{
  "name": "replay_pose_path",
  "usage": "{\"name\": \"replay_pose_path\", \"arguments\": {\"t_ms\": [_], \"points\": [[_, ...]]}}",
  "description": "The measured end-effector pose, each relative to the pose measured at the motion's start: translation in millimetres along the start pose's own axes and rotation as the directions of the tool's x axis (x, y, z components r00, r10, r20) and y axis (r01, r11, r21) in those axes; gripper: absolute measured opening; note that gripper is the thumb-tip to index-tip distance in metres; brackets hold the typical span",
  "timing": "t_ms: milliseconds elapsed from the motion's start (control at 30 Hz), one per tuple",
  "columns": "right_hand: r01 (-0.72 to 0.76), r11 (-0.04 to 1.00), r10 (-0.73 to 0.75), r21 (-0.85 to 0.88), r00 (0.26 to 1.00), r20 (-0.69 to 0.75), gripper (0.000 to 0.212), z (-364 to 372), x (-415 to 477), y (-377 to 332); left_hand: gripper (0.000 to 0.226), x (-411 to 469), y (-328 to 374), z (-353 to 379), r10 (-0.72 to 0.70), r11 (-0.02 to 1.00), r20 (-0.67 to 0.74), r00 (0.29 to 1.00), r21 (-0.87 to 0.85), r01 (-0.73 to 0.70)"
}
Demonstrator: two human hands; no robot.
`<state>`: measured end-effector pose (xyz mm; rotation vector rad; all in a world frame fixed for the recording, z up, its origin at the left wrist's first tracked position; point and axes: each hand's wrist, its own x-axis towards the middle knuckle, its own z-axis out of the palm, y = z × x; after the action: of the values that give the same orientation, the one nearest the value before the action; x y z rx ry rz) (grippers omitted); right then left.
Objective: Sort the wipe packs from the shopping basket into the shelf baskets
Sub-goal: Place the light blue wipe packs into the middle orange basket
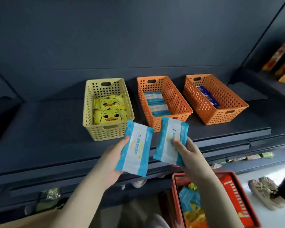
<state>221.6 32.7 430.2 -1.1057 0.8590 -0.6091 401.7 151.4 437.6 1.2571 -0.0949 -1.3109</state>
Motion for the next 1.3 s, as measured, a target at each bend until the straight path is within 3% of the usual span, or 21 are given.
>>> {"name": "replay_pose_path", "arguments": {"t_ms": [167,367,500,567,667,800,933,1067,1233,1300], "points": [[0.156,0.930,-0.159,-0.333,0.987,0.018,0.026,3.3,37.9,-30.1,0.020,20.8,29.6,-3.1,0.094,0.995,-0.027,0.995,0.019,-0.094],[0.258,0.916,-0.312,-0.306,0.940,-0.142,0.022,-4.5,118.3,-68.8,0.020,70.0,72.4,8.1,0.169,0.985,-0.063,0.983,0.029,-0.168],[0.259,0.842,-0.370,-0.474,0.916,-0.155,0.012,-14.3,188.2,-78.8,0.015,110.1,97.5,24.6,0.184,0.983,-0.119,0.976,0.002,-0.185],[0.195,0.794,-0.338,-0.576,0.929,-0.152,0.014,-22.6,225.7,-80.1,0.016,129.9,106.5,30.4,0.189,0.981,-0.155,0.970,-0.024,-0.195],[0.027,0.743,-0.151,-0.669,0.980,-0.128,0.019,-27.9,269.9,-79.0,0.020,155.7,117.1,34.9,0.203,0.975,-0.215,0.955,-0.050,-0.218],[-0.019,0.559,-0.044,-0.829,0.998,-0.053,0.019,-14.9,300.7,-69.1,0.013,182.0,128.8,42.9,0.206,0.966,-0.285,0.936,-0.092,-0.241],[-0.084,0.563,0.061,-0.822,0.996,-0.060,0.022,-7.7,313.2,-51.2,0.011,198.4,141.6,48.1,0.214,0.963,-0.308,0.927,-0.092,-0.253],[-0.107,0.530,0.058,-0.841,0.994,-0.090,0.016,-8.8,316.3,-46.6,0.012,208.4,145.7,44.3,0.200,0.969,-0.296,0.934,-0.079,-0.232],[-0.154,0.534,0.080,-0.831,0.988,-0.131,0.030,-4.8,313.6,-42.8,0.013,208.5,142.0,40.8,0.174,0.977,-0.278,0.945,-0.073,-0.202],[-0.143,0.478,0.074,-0.866,0.990,-0.123,0.034,-3.3,313.7,-41.0,0.012,208.0,141.6,40.2,0.184,0.976,-0.264,0.947,-0.068,-0.208]]}}
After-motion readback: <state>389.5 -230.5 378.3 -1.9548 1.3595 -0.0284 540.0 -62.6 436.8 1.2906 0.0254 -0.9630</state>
